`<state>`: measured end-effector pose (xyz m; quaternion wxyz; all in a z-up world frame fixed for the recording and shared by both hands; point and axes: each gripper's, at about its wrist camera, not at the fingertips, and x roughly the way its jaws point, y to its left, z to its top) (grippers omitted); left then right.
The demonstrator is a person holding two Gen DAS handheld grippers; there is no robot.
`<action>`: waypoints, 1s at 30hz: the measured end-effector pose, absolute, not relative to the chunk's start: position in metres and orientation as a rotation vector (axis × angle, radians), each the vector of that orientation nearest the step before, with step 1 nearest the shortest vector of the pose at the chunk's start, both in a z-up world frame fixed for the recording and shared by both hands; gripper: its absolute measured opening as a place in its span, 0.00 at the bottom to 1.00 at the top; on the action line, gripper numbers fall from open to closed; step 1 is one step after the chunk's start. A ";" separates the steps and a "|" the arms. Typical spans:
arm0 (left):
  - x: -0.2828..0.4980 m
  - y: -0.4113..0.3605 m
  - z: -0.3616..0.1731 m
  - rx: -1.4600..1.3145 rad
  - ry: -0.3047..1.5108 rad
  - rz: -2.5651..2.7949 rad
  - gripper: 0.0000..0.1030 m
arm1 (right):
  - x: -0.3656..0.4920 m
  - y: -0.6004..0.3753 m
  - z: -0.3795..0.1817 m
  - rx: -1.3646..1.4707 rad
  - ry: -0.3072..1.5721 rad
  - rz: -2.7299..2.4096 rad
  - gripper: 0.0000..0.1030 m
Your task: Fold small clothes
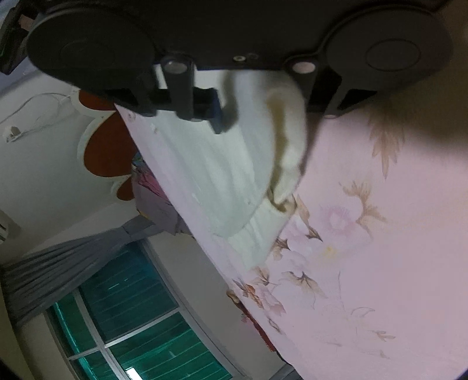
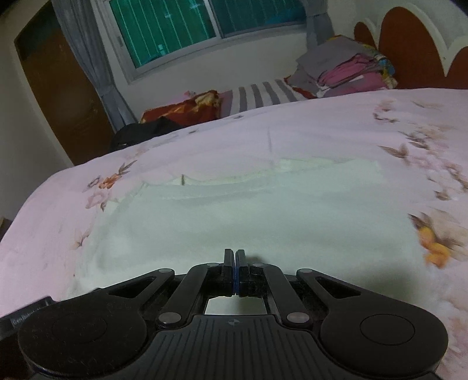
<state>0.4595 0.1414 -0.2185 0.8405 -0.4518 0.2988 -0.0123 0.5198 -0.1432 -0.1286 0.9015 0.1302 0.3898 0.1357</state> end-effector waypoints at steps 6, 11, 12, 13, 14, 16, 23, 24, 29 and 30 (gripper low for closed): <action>0.460 0.138 -0.210 -0.881 0.628 -0.027 0.11 | 0.541 -0.129 -0.154 0.230 0.881 0.257 0.00; 0.463 0.145 -0.208 -0.894 0.604 0.045 0.23 | 0.540 -0.131 -0.149 0.234 0.861 0.273 0.00; 0.466 0.145 -0.206 -0.883 0.608 0.055 0.23 | 0.544 -0.131 -0.157 0.232 0.888 0.269 0.00; 0.470 0.144 -0.204 -0.863 0.616 0.067 0.21 | 0.544 -0.133 -0.160 0.246 0.874 0.277 0.00; 0.474 0.143 -0.200 -0.836 0.631 0.079 0.18 | 0.544 -0.135 -0.160 0.251 0.874 0.282 0.00; 0.479 0.136 -0.186 -0.757 0.643 0.083 0.11 | 0.545 -0.137 -0.159 0.251 0.877 0.300 0.00; 0.482 0.063 -0.113 -0.479 0.569 -0.063 0.07 | 0.542 -0.186 -0.145 0.401 0.826 0.359 0.00; 0.485 0.046 -0.104 -0.446 0.572 -0.093 0.07 | 0.540 -0.202 -0.142 0.441 0.807 0.357 0.00; 0.491 -0.039 -0.091 -0.317 0.621 -0.215 0.06 | 0.530 -0.291 -0.128 0.552 0.728 0.292 0.00; 0.492 -0.057 -0.091 -0.294 0.635 -0.236 0.06 | 0.528 -0.310 -0.126 0.571 0.718 0.275 0.00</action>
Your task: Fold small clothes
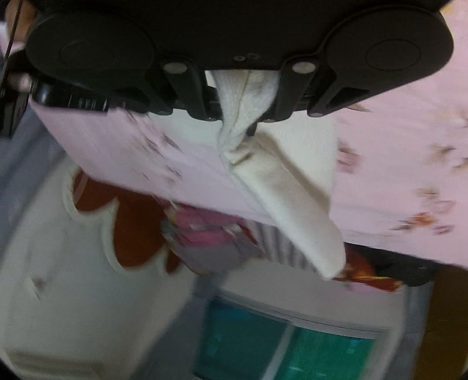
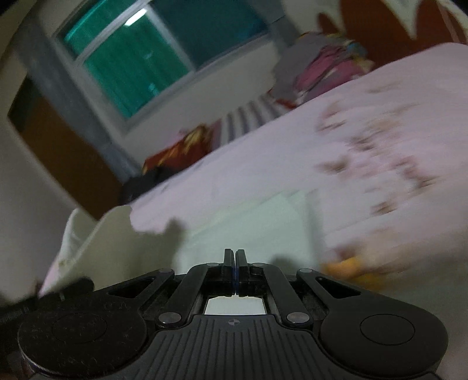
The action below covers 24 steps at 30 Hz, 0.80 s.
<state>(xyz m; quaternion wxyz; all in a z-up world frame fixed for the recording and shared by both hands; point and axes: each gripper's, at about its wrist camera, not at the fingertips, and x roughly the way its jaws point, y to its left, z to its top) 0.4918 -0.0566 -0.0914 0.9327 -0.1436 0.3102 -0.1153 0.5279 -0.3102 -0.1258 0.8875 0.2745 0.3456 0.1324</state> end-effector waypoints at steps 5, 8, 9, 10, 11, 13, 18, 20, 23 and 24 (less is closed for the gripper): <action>0.500 -0.149 -0.126 -0.151 0.827 -0.368 0.26 | 0.521 -0.383 -0.126 0.675 0.718 0.250 0.00; 0.492 -0.165 -0.128 -0.122 0.887 -0.371 0.58 | 0.521 -0.402 -0.131 0.710 0.765 0.241 0.39; 0.484 -0.158 -0.121 -0.144 0.834 -0.363 0.69 | 0.519 -0.406 -0.130 0.705 0.757 0.233 0.66; 0.478 -0.142 -0.112 -0.189 0.779 -0.357 0.65 | 0.513 -0.407 -0.127 0.696 0.719 0.240 0.84; 0.478 -0.128 -0.107 -0.224 0.761 -0.339 0.59 | 0.511 -0.407 -0.124 0.691 0.701 0.293 0.82; 0.483 -0.091 -0.101 -0.271 0.734 -0.231 0.40 | 0.509 -0.401 -0.121 0.690 0.727 0.344 0.60; 0.502 -0.034 -0.113 -0.326 0.752 -0.107 0.40 | 0.515 -0.362 -0.131 0.671 0.819 0.463 0.50; 0.513 -0.027 -0.124 -0.341 0.792 -0.122 0.38 | 0.516 -0.351 -0.139 0.674 0.854 0.460 0.50; 0.523 -0.022 -0.142 -0.330 0.845 -0.151 0.32 | 0.517 -0.341 -0.150 0.679 0.893 0.438 0.50; 0.520 -0.020 -0.145 -0.329 0.851 -0.157 0.32 | 0.517 -0.339 -0.152 0.675 0.898 0.432 0.50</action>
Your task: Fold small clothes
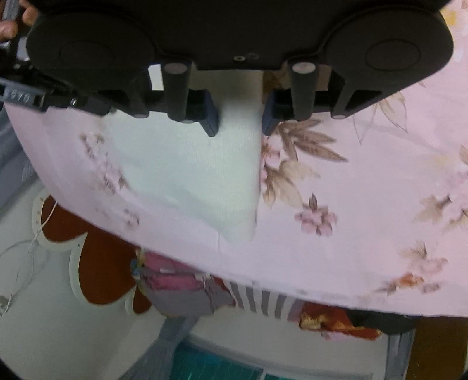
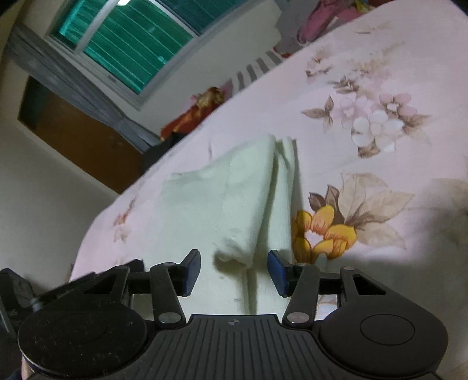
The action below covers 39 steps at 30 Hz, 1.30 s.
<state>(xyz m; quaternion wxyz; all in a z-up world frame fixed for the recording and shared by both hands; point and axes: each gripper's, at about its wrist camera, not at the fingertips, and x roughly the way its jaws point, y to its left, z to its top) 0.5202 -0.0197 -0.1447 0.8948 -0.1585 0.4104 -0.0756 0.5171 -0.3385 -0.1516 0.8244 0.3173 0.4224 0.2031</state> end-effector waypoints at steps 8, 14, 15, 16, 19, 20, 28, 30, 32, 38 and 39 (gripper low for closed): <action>0.517 -0.017 -0.149 -0.325 0.855 -0.216 0.32 | 0.531 -0.313 -0.149 0.589 0.907 0.405 0.50; 0.522 -0.012 -0.151 -0.309 0.856 -0.249 0.31 | 0.547 -0.284 -0.147 0.449 0.932 0.386 0.22; 0.520 -0.013 -0.146 -0.298 0.838 -0.259 0.28 | 0.548 -0.281 -0.146 0.431 0.927 0.390 0.20; 0.517 -0.014 -0.141 -0.289 0.820 -0.273 0.26 | 0.547 -0.279 -0.142 0.410 0.918 0.394 0.18; 0.512 -0.023 -0.129 -0.261 0.786 -0.332 0.16 | 0.538 -0.280 -0.124 0.367 0.870 0.392 0.17; 0.512 -0.028 -0.128 -0.243 0.788 -0.351 0.17 | 0.535 -0.283 -0.121 0.367 0.861 0.390 0.17; 0.518 -0.041 -0.127 -0.155 0.860 -0.355 0.22 | 0.544 -0.305 -0.148 0.424 0.935 0.353 0.25; 0.521 -0.033 -0.111 -0.159 0.788 -0.363 0.25 | 0.536 -0.312 -0.135 0.361 0.890 0.287 0.50; 0.535 -0.034 -0.100 -0.133 0.748 -0.376 0.25 | 0.533 -0.322 -0.123 0.360 0.822 0.258 0.53; 0.600 -0.053 -0.124 -0.111 0.819 -0.392 0.24 | 0.582 -0.301 -0.125 0.299 0.843 0.296 0.28; 0.606 -0.054 -0.139 -0.115 0.866 -0.395 0.23 | 0.590 -0.295 -0.132 0.271 0.866 0.299 0.28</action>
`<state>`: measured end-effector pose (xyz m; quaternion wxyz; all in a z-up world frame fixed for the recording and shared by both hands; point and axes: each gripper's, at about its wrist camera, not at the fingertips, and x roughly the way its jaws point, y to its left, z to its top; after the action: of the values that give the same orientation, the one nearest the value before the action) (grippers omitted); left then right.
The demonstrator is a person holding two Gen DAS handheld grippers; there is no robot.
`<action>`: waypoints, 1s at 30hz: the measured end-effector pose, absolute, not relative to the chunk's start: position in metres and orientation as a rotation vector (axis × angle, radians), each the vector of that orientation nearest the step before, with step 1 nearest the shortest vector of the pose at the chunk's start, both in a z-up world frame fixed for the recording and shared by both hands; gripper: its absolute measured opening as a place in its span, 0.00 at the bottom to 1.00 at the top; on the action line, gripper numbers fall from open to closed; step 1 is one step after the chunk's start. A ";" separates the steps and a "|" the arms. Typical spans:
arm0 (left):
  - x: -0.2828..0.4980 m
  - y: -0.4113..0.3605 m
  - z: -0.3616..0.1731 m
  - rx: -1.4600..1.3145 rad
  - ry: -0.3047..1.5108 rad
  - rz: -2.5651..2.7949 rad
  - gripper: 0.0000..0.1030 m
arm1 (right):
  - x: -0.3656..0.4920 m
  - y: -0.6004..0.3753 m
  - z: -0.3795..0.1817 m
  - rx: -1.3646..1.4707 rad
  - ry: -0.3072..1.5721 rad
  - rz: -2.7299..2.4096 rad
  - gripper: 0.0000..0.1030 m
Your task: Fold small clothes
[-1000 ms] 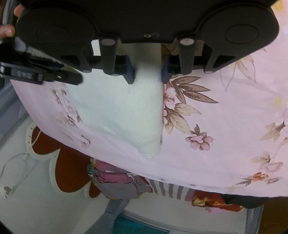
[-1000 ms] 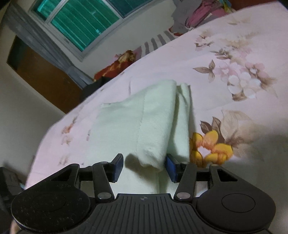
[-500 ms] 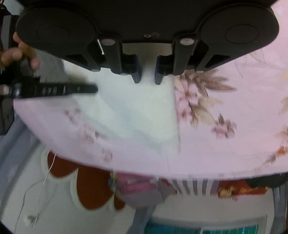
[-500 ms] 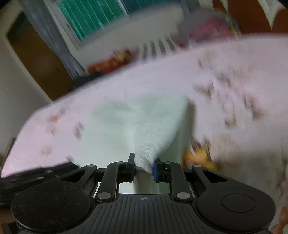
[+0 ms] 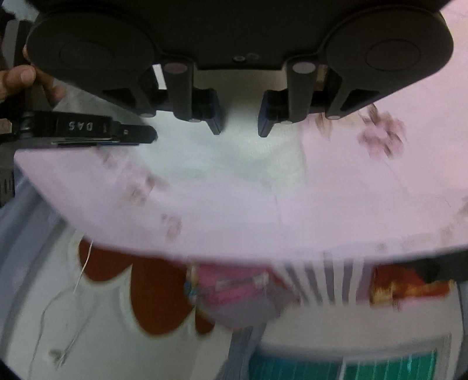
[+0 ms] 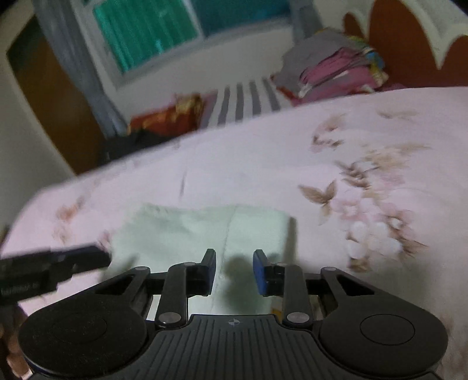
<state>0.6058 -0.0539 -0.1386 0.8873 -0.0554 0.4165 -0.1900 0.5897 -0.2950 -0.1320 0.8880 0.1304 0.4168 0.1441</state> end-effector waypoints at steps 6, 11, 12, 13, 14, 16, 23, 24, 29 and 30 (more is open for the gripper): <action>0.600 -0.043 -0.149 -0.220 0.857 -0.405 0.23 | 0.603 -0.285 -0.158 0.147 0.930 0.313 0.26; 0.571 -0.048 -0.126 -0.130 0.802 -0.408 0.20 | 0.595 -0.286 -0.143 0.102 0.904 0.312 0.26; 0.565 -0.049 -0.128 -0.122 0.815 -0.402 0.19 | 0.588 -0.283 -0.132 0.086 0.860 0.340 0.26; 0.559 -0.050 -0.133 -0.112 0.820 -0.398 0.19 | 0.577 -0.280 -0.122 0.068 0.827 0.382 0.26; 0.555 -0.051 -0.137 -0.099 0.806 -0.389 0.19 | 0.567 -0.275 -0.118 0.051 0.828 0.421 0.26; 0.548 -0.052 -0.139 -0.118 0.788 -0.376 0.19 | 0.553 -0.260 -0.127 -0.007 0.886 0.476 0.26; 0.509 -0.052 -0.119 -0.084 0.753 -0.334 0.19 | 0.522 -0.255 -0.120 -0.094 0.805 0.334 0.26; 0.500 -0.049 -0.120 -0.092 0.756 -0.336 0.19 | 0.512 -0.257 -0.112 -0.042 0.801 0.378 0.26; 0.462 -0.040 -0.143 -0.075 0.823 -0.318 0.20 | 0.467 -0.234 -0.117 -0.082 0.861 0.490 0.26; 0.459 -0.037 -0.149 -0.086 0.840 -0.318 0.21 | 0.462 -0.228 -0.127 -0.099 0.894 0.493 0.26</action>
<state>0.4589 -0.0367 -0.1489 0.8999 -0.0414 0.4060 -0.1538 0.4617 -0.2281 -0.1267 0.8715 -0.0472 0.4275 0.2356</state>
